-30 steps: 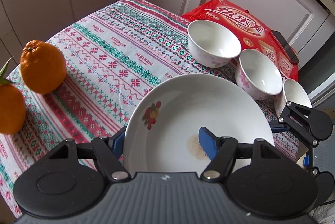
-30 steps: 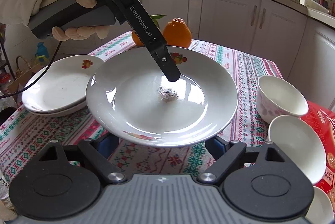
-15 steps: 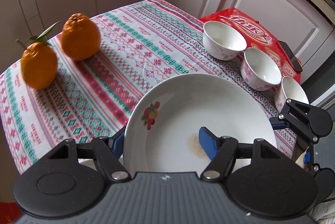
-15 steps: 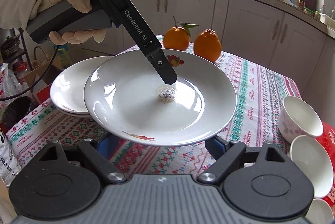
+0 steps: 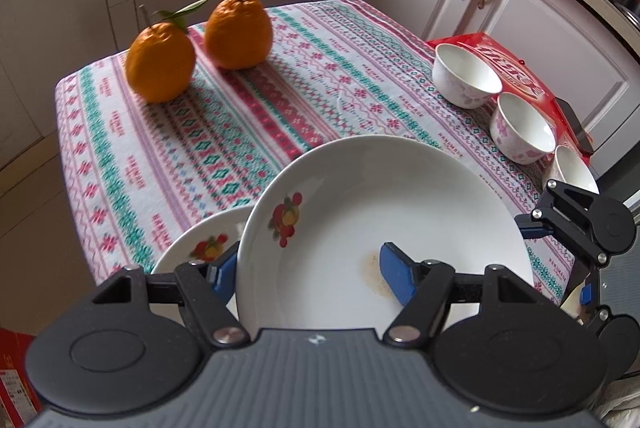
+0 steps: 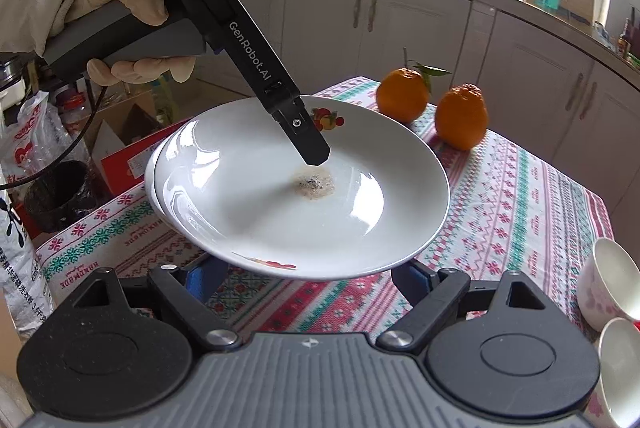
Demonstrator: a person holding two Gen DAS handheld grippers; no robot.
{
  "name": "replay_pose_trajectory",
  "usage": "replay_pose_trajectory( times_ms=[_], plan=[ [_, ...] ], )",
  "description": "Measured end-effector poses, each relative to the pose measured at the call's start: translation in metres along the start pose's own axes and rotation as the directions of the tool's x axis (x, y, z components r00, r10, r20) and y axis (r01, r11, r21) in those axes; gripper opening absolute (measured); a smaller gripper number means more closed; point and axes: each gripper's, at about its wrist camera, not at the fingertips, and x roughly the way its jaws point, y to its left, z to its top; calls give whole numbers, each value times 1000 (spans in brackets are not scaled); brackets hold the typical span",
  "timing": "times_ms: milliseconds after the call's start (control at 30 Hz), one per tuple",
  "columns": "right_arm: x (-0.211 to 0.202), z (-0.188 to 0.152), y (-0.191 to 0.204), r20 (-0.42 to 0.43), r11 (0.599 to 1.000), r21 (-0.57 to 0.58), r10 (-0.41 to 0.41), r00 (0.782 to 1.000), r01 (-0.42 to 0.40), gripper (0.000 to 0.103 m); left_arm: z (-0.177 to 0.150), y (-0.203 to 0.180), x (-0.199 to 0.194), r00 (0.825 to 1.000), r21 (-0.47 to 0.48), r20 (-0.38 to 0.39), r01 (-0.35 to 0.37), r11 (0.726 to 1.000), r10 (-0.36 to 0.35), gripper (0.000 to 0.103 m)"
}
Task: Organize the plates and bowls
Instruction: 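Lower the flat plate onto the plate stack with the left tool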
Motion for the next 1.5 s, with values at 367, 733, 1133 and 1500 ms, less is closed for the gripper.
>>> replay_pose_trajectory(
  times_ms=[367,733,1133,1500],
  plan=[
    [13,7,18,-25,998,-37,43,999,-44,92,-27,21,-3,1000,-65,2,-5,998,5,70],
    [19,9,22,-44,998,-49,47,998,-49,92,-37,29,3,1000,-94,0,2,996,-2,70],
    [23,12,25,-45,997,-57,56,997,-58,92,-43,36,7,1000,-113,-14,-5,994,4,70],
    [25,14,25,-44,997,-54,56,997,-59,92,-44,39,7,999,-112,-28,-22,993,19,71]
  ],
)
